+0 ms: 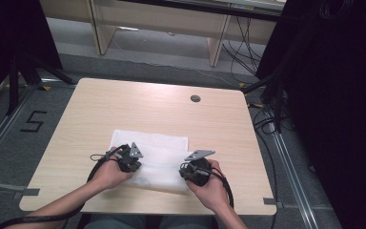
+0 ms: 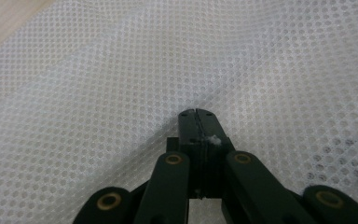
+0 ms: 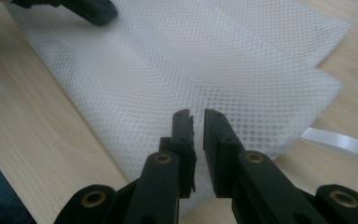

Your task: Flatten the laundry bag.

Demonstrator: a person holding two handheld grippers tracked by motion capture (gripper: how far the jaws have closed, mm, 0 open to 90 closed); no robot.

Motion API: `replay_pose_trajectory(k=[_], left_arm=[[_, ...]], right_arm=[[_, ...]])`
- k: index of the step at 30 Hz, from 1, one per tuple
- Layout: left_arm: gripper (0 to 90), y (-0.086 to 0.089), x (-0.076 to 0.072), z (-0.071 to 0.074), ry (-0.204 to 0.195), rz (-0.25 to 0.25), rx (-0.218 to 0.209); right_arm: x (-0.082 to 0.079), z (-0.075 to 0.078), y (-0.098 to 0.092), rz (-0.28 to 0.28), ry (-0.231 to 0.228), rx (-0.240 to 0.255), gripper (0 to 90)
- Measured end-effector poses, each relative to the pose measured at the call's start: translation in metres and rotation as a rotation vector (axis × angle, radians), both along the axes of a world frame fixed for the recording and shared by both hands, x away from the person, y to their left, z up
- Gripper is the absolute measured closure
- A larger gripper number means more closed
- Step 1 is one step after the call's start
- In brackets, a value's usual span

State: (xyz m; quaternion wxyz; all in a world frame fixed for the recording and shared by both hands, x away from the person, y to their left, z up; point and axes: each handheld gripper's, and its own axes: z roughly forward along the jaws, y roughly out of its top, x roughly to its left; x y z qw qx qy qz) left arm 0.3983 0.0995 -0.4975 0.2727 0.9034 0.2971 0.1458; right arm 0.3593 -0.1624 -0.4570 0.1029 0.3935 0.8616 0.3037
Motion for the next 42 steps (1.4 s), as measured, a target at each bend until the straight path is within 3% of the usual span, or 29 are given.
replay_pose_trajectory(k=[4,5,6,8,14,22,24,25,27,28,29,31,32,33,37,40,42], left_arm=[[89.1,-0.002,0.000,0.000,-0.012,-0.012,0.005],[89.1,-0.003,-0.001,-0.001,-0.008,-0.005,-0.002],[89.1,-0.004,0.000,-0.002,-0.010,0.002,-0.008],[89.1,-0.004,0.000,-0.001,-0.015,-0.017,-0.003],[88.9,-0.007,0.001,-0.001,0.003,-0.016,-0.010],[87.0,-0.012,0.007,-0.003,-0.006,-0.009,-0.041],[86.5,-0.012,0.009,-0.001,-0.003,-0.039,-0.030],[81.2,-0.012,0.008,-0.001,-0.001,-0.031,-0.057],[75.5,-0.012,0.007,-0.001,0.002,-0.021,-0.070],[75.5,-0.011,0.006,0.001,0.009,-0.045,-0.066],[72.3,-0.011,0.002,0.002,-0.003,-0.049,-0.081],[70.5,-0.009,0.000,0.005,0.005,-0.064,-0.079],[69.8,-0.009,-0.004,0.006,0.007,-0.055,-0.100],[68.0,-0.006,-0.009,0.011,-0.001,-0.072,-0.105],[67.2,-0.003,-0.017,0.017,0.006,-0.084,-0.150],[67.7,-0.005,-0.018,0.015,0.018,-0.092,-0.157],[68.3,-0.007,-0.019,0.011,0.031,-0.118,-0.134]], right_arm=[[0.005,-0.006,0.002,0.000,0.025,-0.018,83.8],[0.009,-0.011,0.001,0.009,-0.007,-0.023,84.0],[0.010,-0.010,0.001,0.005,0.048,-0.039,84.3],[0.015,-0.017,0.000,-0.019,0.091,-0.054,84.6],[0.023,-0.025,-0.001,-0.007,0.091,-0.087,84.8],[0.032,-0.027,-0.007,-0.050,0.115,-0.086,85.3],[0.036,-0.027,-0.009,-0.051,0.114,-0.087,84.9],[0.038,-0.026,-0.009,-0.051,0.108,-0.088,81.7],[0.040,-0.018,-0.009,-0.071,0.103,-0.074,78.0],[0.040,-0.018,-0.009,-0.071,0.103,-0.074,78.0],[0.047,-0.009,-0.009,-0.059,0.051,-0.061,74.2],[0.049,-0.004,-0.007,-0.073,0.059,-0.054,72.1],[0.054,-0.002,-0.006,-0.057,0.026,-0.058,69.5],[0.061,0.000,0.000,-0.046,0.035,-0.060,66.1],[0.077,-0.012,0.012,-0.020,0.043,-0.067,55.7],[0.083,-0.019,0.018,-0.017,0.066,-0.072,53.4],[0.086,-0.025,0.022,-0.012,0.083,-0.075,51.7]])
